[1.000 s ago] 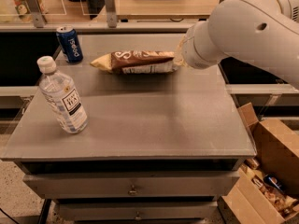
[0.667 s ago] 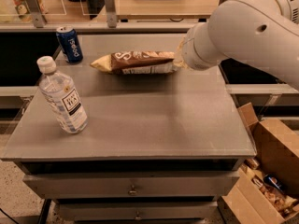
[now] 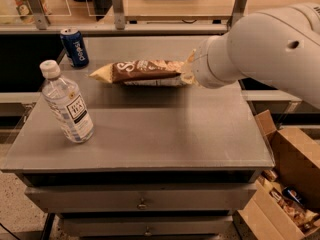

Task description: Move brown chip bag near blue plastic bottle

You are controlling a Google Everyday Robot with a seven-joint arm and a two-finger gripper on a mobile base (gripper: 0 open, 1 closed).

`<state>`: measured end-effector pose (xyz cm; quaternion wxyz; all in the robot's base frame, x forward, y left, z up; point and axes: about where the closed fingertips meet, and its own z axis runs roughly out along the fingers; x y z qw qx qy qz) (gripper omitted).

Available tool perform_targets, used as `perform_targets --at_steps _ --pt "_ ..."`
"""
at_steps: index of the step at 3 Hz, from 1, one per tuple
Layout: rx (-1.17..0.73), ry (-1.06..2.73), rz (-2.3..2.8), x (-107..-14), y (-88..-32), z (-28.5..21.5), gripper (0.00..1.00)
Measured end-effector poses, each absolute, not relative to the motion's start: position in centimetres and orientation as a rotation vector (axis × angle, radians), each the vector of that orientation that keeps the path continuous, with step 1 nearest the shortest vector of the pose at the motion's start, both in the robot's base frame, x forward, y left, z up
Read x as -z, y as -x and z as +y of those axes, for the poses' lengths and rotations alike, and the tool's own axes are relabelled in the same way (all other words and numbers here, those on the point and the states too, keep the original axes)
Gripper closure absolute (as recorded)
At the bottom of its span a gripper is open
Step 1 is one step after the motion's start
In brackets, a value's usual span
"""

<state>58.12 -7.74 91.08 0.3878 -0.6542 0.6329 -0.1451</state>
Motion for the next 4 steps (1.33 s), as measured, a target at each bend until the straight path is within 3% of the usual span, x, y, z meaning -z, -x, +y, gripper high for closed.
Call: perform_targets --at_steps 4 --pt "0.308 1.714 1.559 -90.1 -54.1 -6.8 1.00"
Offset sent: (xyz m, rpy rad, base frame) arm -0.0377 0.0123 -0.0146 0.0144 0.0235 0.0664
